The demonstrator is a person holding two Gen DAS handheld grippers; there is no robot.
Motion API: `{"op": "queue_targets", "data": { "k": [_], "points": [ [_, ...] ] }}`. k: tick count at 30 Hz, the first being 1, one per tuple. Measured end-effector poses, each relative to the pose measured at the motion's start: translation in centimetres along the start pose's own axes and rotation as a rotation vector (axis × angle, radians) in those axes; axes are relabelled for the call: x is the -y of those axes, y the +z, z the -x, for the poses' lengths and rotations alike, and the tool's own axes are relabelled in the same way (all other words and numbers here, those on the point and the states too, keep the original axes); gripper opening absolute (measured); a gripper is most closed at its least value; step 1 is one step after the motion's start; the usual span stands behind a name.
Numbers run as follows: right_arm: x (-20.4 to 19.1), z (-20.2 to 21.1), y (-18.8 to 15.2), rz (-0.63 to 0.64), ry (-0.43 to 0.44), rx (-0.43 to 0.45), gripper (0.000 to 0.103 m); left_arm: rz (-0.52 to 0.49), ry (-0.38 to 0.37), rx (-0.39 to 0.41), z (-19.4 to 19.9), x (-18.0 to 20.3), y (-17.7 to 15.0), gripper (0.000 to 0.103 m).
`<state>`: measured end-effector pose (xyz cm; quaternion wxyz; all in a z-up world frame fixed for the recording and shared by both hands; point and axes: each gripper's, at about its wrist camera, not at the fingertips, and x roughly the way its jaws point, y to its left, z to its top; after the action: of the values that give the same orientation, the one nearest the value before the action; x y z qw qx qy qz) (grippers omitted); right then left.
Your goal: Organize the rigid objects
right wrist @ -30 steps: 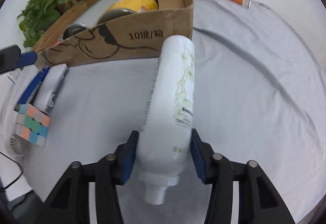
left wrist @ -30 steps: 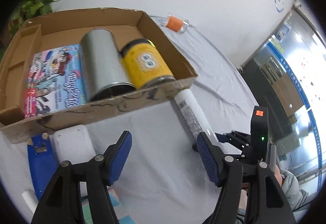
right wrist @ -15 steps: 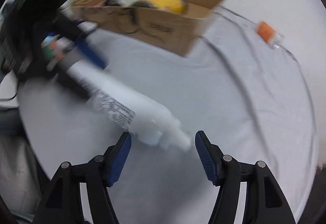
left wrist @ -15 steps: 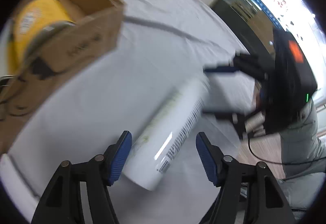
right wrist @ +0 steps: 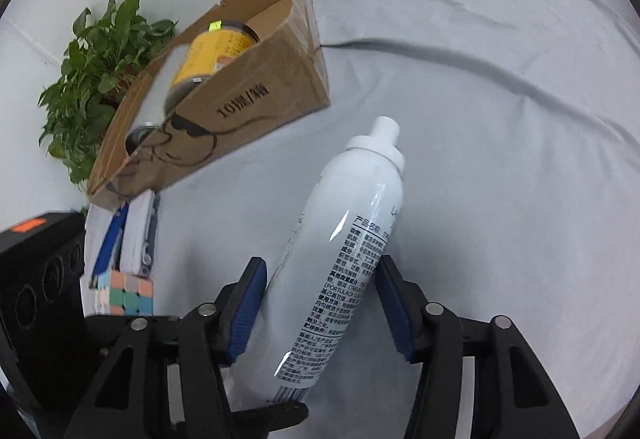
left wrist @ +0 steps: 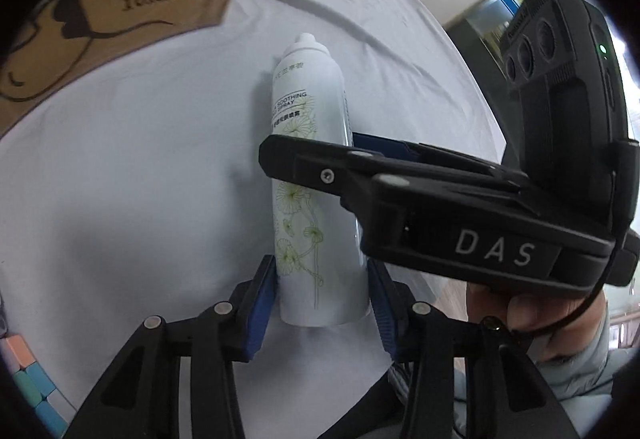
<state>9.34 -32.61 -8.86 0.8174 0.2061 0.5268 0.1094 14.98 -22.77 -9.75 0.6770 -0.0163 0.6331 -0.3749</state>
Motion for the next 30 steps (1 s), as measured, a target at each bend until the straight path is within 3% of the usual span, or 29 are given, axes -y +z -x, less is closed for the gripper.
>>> {"op": "queue_targets", "data": {
  "k": [3, 6, 9, 12, 15, 18, 20, 22, 24, 27, 29, 30],
  "points": [
    [-2.1, 2.4, 0.0, 0.078, 0.006, 0.078, 0.049, 0.023, 0.015, 0.053, 1.4, 0.0, 0.0, 0.044],
    [-5.7, 5.6, 4.5, 0.209, 0.022, 0.173, 0.047, 0.005, 0.055, 0.167, 4.6, 1.3, 0.9, 0.044],
    [-9.1, 6.1, 10.6, 0.368, 0.037, 0.211, 0.047, 0.017, 0.090, 0.327, 8.9, 1.5, 4.2, 0.045],
    [-11.5, 4.2, 16.4, 0.521, 0.045, 0.169, 0.048, 0.073, 0.089, 0.393, 11.3, -0.1, 8.3, 0.045],
    [-11.6, 0.7, 20.5, 0.539, 0.060, 0.083, 0.048, 0.162, 0.034, 0.393, 11.7, -3.2, 12.2, 0.046],
    [-10.5, -4.0, 23.5, 0.535, 0.066, 0.002, 0.048, 0.225, 0.034, 0.360, 10.1, -5.6, 14.3, 0.049],
    [-9.7, -5.7, 24.0, 0.530, 0.061, -0.016, 0.047, 0.274, 0.020, 0.316, 8.7, -6.9, 14.7, 0.048],
    [-8.3, -6.6, 24.0, 0.519, 0.019, -0.026, 0.043, 0.270, -0.032, 0.307, 8.7, -7.0, 14.5, 0.049],
    [-7.0, -6.6, 23.6, 0.458, 0.053, -0.058, 0.043, 0.235, -0.014, 0.304, 9.2, -5.9, 13.7, 0.049],
    [-7.0, -4.3, 21.5, 0.433, 0.024, -0.004, 0.060, 0.173, 0.010, 0.329, 10.6, -4.0, 11.5, 0.049],
    [-7.4, -0.6, 19.4, 0.429, -0.033, 0.101, 0.069, 0.132, 0.028, 0.377, 13.5, -3.7, 8.5, 0.050],
    [-7.7, 1.6, 17.6, 0.415, -0.063, 0.180, 0.082, 0.103, 0.057, 0.413, 15.2, -3.2, 6.2, 0.059]
  ]
}}
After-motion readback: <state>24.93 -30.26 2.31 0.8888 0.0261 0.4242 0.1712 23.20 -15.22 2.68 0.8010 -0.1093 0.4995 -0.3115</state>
